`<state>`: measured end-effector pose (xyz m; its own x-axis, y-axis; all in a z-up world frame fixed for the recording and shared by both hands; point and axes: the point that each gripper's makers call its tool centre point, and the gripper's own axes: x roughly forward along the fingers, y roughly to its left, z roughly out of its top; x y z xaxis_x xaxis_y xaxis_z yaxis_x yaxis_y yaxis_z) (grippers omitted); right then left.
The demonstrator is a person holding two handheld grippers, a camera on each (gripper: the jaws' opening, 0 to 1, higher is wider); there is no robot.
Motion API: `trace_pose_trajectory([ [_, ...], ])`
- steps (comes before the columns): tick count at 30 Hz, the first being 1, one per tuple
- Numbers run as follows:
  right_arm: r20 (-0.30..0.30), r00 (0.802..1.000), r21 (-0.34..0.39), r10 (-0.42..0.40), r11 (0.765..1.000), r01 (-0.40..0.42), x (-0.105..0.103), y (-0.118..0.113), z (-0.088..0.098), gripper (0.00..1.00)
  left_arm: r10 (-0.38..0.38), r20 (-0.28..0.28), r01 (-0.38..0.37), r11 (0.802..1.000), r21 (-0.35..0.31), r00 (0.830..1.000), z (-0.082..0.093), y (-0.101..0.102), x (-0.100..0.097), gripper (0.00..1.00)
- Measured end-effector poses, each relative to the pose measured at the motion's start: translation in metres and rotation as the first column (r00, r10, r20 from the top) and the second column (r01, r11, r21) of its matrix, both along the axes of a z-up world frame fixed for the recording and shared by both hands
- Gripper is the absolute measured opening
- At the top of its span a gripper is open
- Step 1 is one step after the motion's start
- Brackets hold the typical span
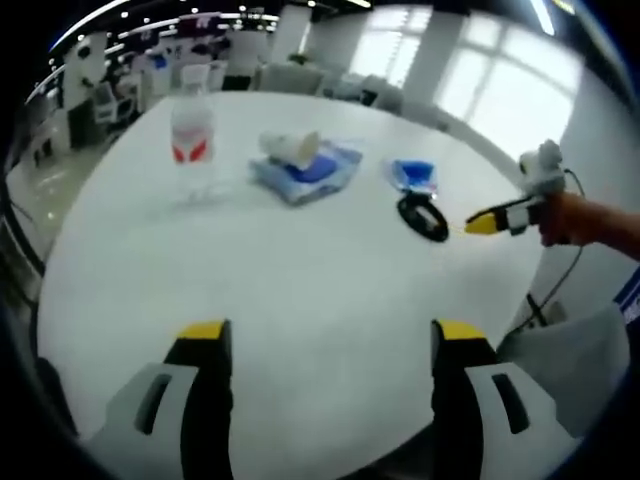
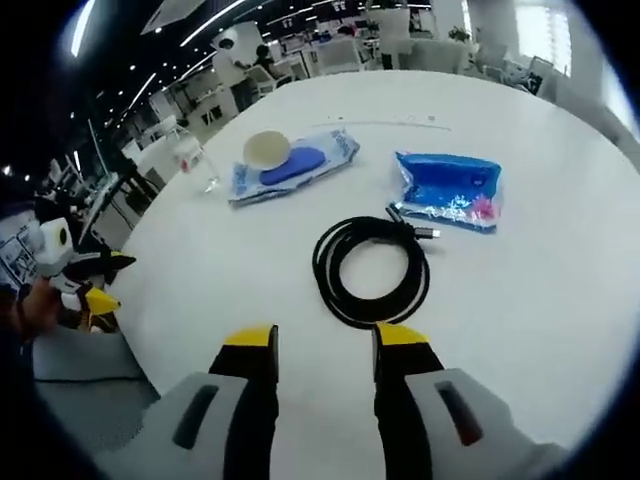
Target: Arrange the tabletop items into an orderly group along one side of the table until the central work area is clear of visible clutter.
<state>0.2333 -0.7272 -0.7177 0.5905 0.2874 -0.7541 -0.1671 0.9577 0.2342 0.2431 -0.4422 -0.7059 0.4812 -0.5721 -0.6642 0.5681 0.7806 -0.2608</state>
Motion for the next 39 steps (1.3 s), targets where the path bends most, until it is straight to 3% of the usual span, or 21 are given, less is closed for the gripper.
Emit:
trace_pose_trajectory([
  [2, 0.024, 1.000, 0.013, -0.006, 1.000, 0.006, -0.001, 0.001, 0.004, 0.40, 0.000, 0.001, 0.000, 1.000, -0.003, 1.000, 0.001, 0.000, 0.000, 0.79],
  [3, 0.085, 0.996, 0.029, -0.019, 0.999, 0.017, 0.004, 0.001, 0.011, 0.40, 0.002, 0.003, -0.002, 1.000, -0.006, 1.000, 0.002, 0.000, 0.000, 0.79],
  [4, 0.101, 0.994, 0.050, -0.029, 0.998, 0.024, 0.003, 0.002, 0.014, 0.41, 0.003, 0.004, -0.003, 1.000, -0.008, 1.000, 0.002, 0.000, 0.001, 0.79],
  [7, 0.078, 0.994, 0.118, -0.076, 0.991, 0.066, -0.005, 0.003, 0.015, 0.46, 0.007, 0.008, -0.007, 1.000, -0.010, 1.000, 0.003, 0.000, 0.002, 0.79],
  [22, 0.048, 0.990, 0.111, -0.135, 0.985, 0.129, -0.048, -0.014, 0.010, 0.53, 0.002, 0.002, -0.002, 1.000, -0.020, 1.000, 0.004, -0.002, 0.001, 0.79],
  [39, 0.051, 0.980, 0.138, -0.190, 0.974, 0.181, -0.070, -0.025, 0.017, 0.55, 0.008, 0.018, -0.008, 1.000, -0.020, 1.000, 0.006, -0.001, 0.002, 0.79],
])
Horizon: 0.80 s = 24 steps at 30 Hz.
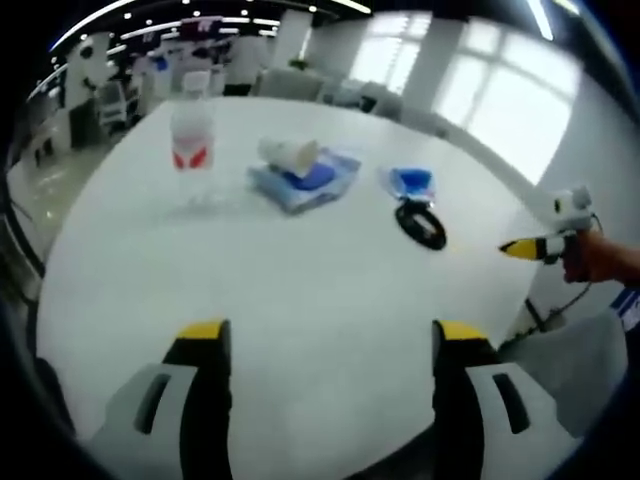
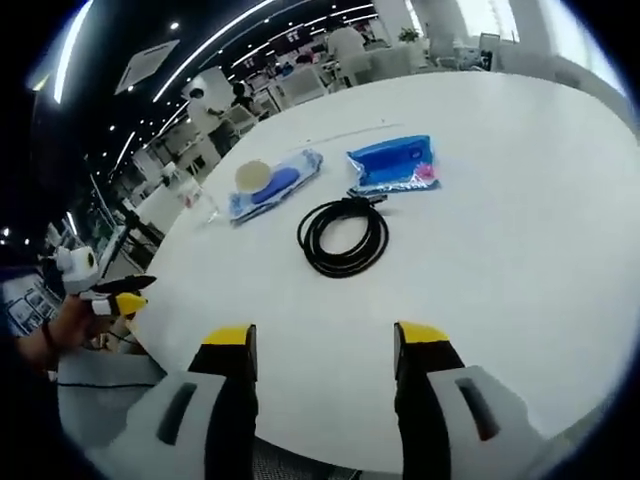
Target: Arrange the tabletop items into an orderly group along one side of the table until the central work area is clear of visible clutter.
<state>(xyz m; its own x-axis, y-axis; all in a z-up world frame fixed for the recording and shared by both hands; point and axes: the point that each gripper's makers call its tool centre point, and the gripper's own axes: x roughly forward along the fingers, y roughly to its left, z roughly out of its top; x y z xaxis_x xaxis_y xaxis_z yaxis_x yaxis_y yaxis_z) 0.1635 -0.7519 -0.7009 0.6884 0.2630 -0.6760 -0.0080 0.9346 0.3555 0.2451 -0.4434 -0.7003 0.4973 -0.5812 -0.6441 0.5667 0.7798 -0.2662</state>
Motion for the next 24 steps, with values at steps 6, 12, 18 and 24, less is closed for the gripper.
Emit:
trace_pose_trajectory([
  [6, -0.008, 1.000, 0.009, -0.006, 1.000, 0.006, -0.012, 0.002, 0.000, 0.55, -0.001, 0.001, 0.001, 1.000, -0.002, 1.000, 0.000, 0.000, 0.000, 0.80],
  [12, -0.048, 0.999, 0.035, -0.003, 0.999, 0.005, -0.025, 0.012, -0.006, 0.56, 0.002, -0.011, -0.002, 1.000, -0.008, 1.000, -0.001, 0.000, 0.000, 0.80],
  [18, -0.057, 0.998, 0.035, 0.003, 0.999, -0.001, -0.027, 0.012, -0.007, 0.56, -0.003, -0.010, 0.003, 1.000, 0.002, 1.000, -0.001, -0.002, -0.002, 0.80],
  [24, -0.050, 0.999, 0.035, -0.004, 0.999, 0.006, -0.023, 0.010, -0.004, 0.56, 0.004, -0.010, -0.004, 1.000, -0.004, 1.000, -0.001, 0.000, 0.000, 0.80],
])
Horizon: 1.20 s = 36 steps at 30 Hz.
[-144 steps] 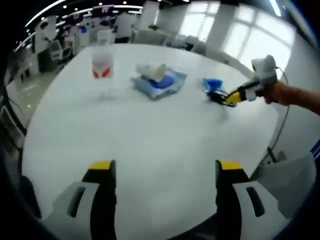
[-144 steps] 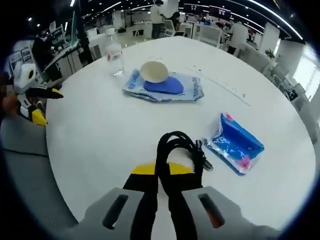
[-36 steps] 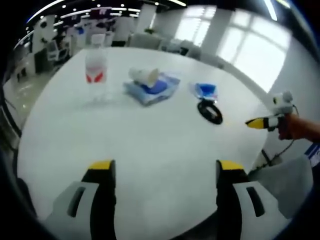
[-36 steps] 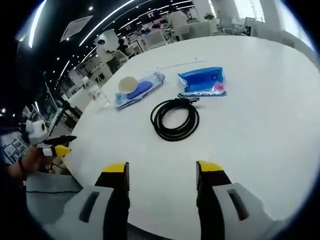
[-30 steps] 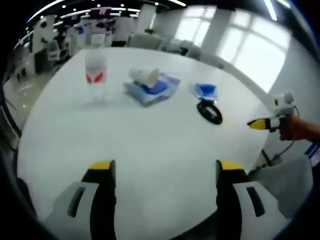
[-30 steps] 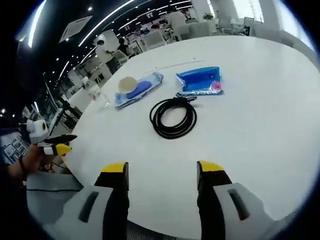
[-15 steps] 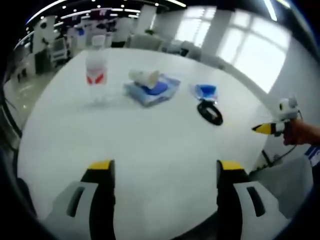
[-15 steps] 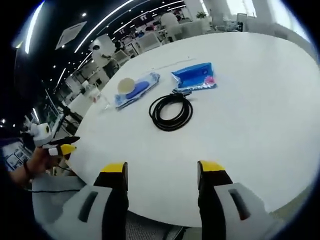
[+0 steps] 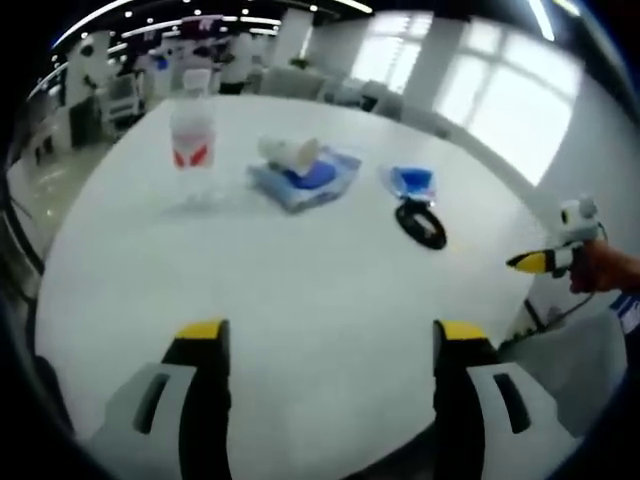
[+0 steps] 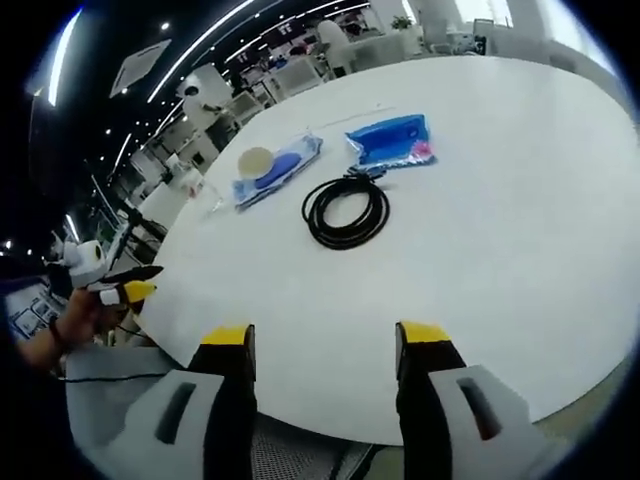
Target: Arrange the tabletop items into an orderly group along one side of the table until the central work area is clear of visible clutter.
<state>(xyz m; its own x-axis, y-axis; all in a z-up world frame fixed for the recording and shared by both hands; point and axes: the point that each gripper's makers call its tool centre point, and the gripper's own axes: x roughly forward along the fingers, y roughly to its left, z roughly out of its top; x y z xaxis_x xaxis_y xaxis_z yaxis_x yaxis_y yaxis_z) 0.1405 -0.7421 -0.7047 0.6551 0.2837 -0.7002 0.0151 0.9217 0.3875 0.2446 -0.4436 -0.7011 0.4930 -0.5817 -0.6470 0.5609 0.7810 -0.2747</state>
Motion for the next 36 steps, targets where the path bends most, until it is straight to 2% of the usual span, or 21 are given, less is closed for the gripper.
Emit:
trace_pose_trajectory([
  [12, -0.005, 1.000, -0.010, 0.017, 1.000, -0.017, -0.003, 0.004, 0.002, 0.56, 0.005, -0.005, -0.005, 1.000, -0.004, 1.000, 0.001, 0.001, -0.001, 0.80],
  [20, -0.013, 0.997, -0.042, 0.071, 0.997, -0.072, 0.018, 0.002, 0.011, 0.56, -0.003, -0.009, 0.003, 1.000, 0.002, 1.000, 0.000, 0.000, -0.001, 0.80],
  [25, 0.009, 0.992, -0.074, 0.126, 0.989, -0.125, 0.041, 0.003, 0.024, 0.55, 0.013, -0.003, -0.013, 1.000, 0.000, 1.000, 0.002, 0.003, 0.001, 0.80],
  [29, 0.024, 0.986, -0.087, 0.165, 0.983, -0.162, 0.057, 0.008, 0.032, 0.55, 0.020, 0.000, -0.020, 1.000, -0.001, 1.000, 0.003, 0.004, 0.003, 0.80],
  [36, 0.030, 0.977, -0.085, 0.211, 0.974, -0.208, 0.073, 0.022, 0.036, 0.55, 0.037, 0.001, -0.037, 0.999, -0.003, 0.999, 0.003, 0.007, 0.006, 0.80],
])
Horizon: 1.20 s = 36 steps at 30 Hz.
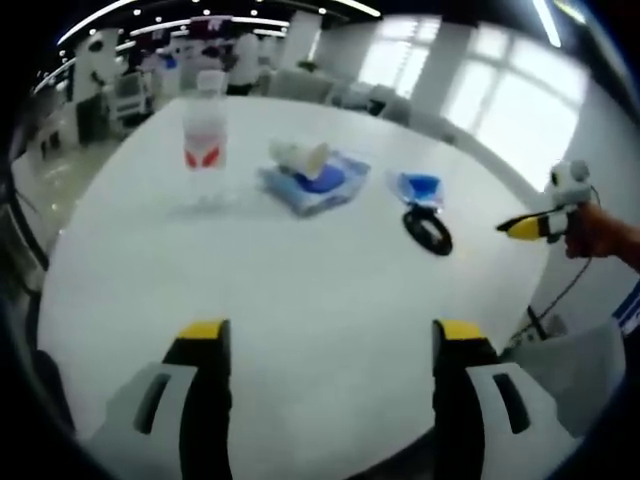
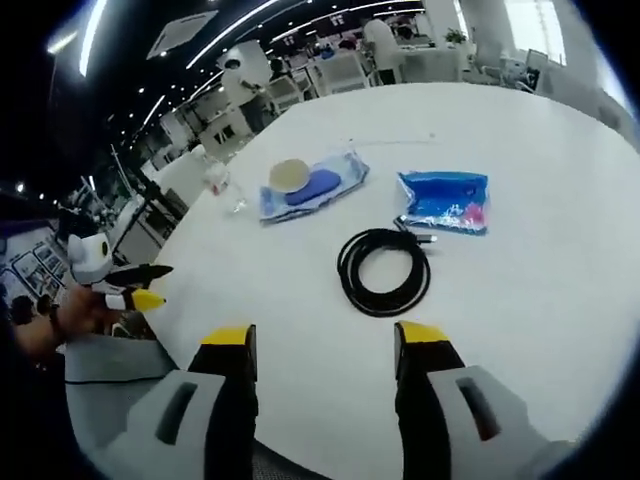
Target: Arrange the tabletop items into an orderly group along one side of the table until the central work area is clear of visible clutter.
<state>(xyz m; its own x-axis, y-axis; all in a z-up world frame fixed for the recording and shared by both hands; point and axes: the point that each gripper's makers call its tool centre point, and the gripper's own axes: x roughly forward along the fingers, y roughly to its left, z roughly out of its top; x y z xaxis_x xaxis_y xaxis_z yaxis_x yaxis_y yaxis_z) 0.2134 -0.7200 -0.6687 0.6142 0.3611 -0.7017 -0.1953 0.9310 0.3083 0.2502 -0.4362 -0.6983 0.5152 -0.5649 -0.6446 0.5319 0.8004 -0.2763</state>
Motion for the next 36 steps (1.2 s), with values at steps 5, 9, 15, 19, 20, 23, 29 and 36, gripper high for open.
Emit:
trace_pose_trajectory([
  [5, 0.017, 0.999, -0.008, 0.041, 0.999, -0.040, 0.019, 0.010, 0.007, 0.55, 0.007, -0.001, -0.007, 1.000, 0.000, 1.000, 0.000, 0.001, 0.001, 0.80],
  [9, 0.032, 0.997, -0.022, 0.077, 0.997, -0.076, 0.038, 0.018, 0.014, 0.55, 0.006, 0.001, -0.006, 1.000, 0.005, 1.000, 0.000, 0.001, 0.001, 0.80],
  [15, 0.040, 0.990, -0.033, 0.132, 0.991, -0.130, 0.061, 0.034, 0.020, 0.54, 0.010, 0.001, -0.010, 1.000, 0.007, 1.000, -0.001, 0.003, 0.002, 0.80],
  [19, 0.045, 0.986, -0.039, 0.161, 0.986, -0.159, 0.072, 0.044, 0.022, 0.54, 0.019, 0.000, -0.019, 1.000, 0.004, 1.000, -0.001, 0.005, 0.004, 0.80],
  [20, 0.046, 0.985, -0.040, 0.166, 0.986, -0.164, 0.075, 0.046, 0.022, 0.54, 0.021, 0.000, -0.021, 1.000, 0.004, 1.000, 0.000, 0.005, 0.004, 0.80],
  [23, 0.049, 0.979, -0.045, 0.196, 0.980, -0.194, 0.085, 0.056, 0.022, 0.54, 0.031, 0.001, -0.031, 1.000, 0.001, 1.000, 0.000, 0.006, 0.006, 0.79],
  [29, 0.059, 0.972, -0.048, 0.228, 0.973, -0.225, 0.103, 0.070, 0.026, 0.54, 0.036, -0.001, -0.036, 0.999, 0.001, 0.999, 0.000, 0.007, 0.006, 0.79],
  [36, 0.077, 0.958, -0.059, 0.275, 0.961, -0.271, 0.129, 0.087, 0.031, 0.54, 0.032, 0.001, -0.032, 0.999, 0.004, 0.999, 0.001, 0.007, 0.005, 0.79],
])
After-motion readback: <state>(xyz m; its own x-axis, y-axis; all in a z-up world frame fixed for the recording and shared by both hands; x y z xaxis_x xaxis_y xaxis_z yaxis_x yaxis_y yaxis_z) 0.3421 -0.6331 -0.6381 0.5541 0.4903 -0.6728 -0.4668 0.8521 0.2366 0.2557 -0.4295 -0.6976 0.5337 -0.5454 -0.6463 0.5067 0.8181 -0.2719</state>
